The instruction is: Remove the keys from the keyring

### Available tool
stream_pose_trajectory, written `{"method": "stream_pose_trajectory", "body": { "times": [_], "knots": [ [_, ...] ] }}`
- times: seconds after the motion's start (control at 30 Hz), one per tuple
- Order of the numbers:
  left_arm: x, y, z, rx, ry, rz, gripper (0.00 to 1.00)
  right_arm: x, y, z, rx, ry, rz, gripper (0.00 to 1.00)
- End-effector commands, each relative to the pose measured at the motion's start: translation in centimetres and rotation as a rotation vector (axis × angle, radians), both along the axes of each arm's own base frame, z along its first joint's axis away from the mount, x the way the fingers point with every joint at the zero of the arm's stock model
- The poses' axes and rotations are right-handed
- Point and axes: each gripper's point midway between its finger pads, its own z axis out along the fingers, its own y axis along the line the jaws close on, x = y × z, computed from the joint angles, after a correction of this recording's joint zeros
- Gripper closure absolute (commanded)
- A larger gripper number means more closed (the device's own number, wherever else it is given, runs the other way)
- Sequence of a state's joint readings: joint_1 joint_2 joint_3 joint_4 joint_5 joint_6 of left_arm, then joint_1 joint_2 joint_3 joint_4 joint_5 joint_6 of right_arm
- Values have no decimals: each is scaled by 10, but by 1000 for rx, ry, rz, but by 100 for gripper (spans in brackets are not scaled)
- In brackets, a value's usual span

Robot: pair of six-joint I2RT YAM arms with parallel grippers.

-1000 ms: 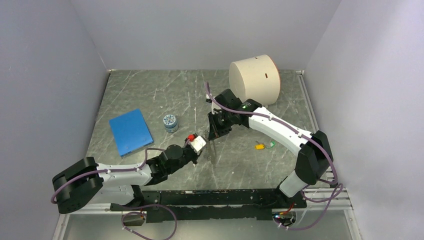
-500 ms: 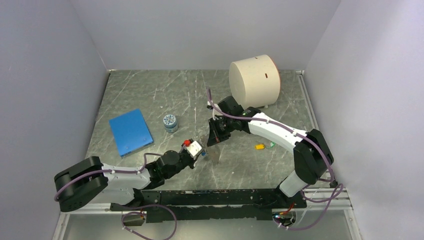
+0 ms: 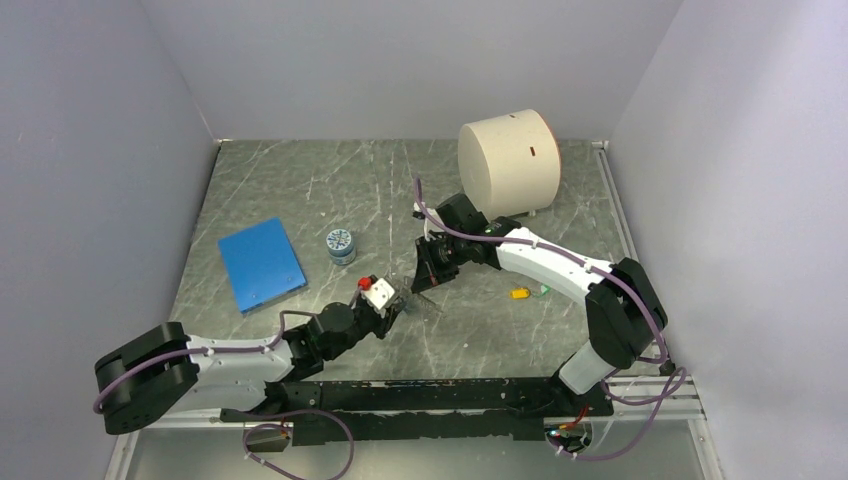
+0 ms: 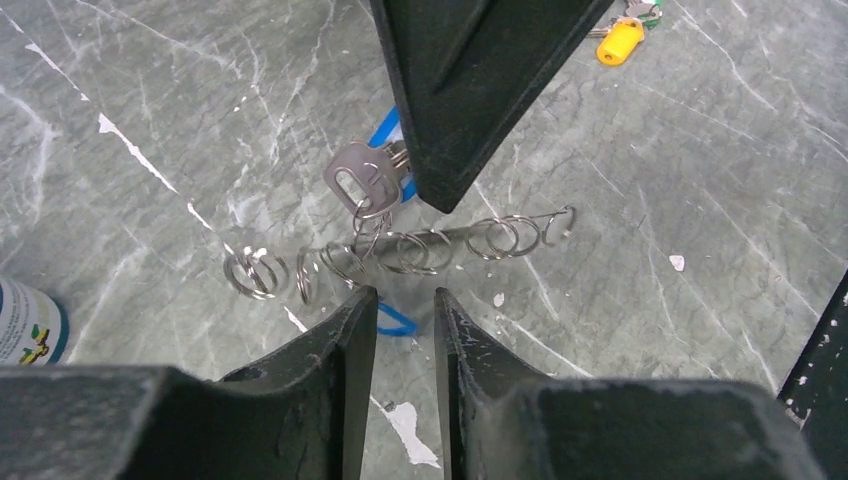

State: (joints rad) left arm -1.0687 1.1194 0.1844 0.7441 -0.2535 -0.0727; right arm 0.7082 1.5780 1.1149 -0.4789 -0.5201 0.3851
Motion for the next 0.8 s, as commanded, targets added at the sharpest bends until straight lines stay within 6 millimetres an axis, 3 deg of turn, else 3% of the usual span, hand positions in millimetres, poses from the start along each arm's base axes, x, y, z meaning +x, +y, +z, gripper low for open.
{"method": "stream_pose_trajectory", "body": {
  "times": [0.0,0.27,0.77],
  "knots": [
    [1,3,7,-27,4,27,66,4,5,14,53,-37,9,100],
    [5,0,0,70,-5,10,59,2,4,17,56,-43,18,100],
    [30,-6,15,60,-134,-66,57,-1,7,21,63,-45,32,100]
  ]
}}
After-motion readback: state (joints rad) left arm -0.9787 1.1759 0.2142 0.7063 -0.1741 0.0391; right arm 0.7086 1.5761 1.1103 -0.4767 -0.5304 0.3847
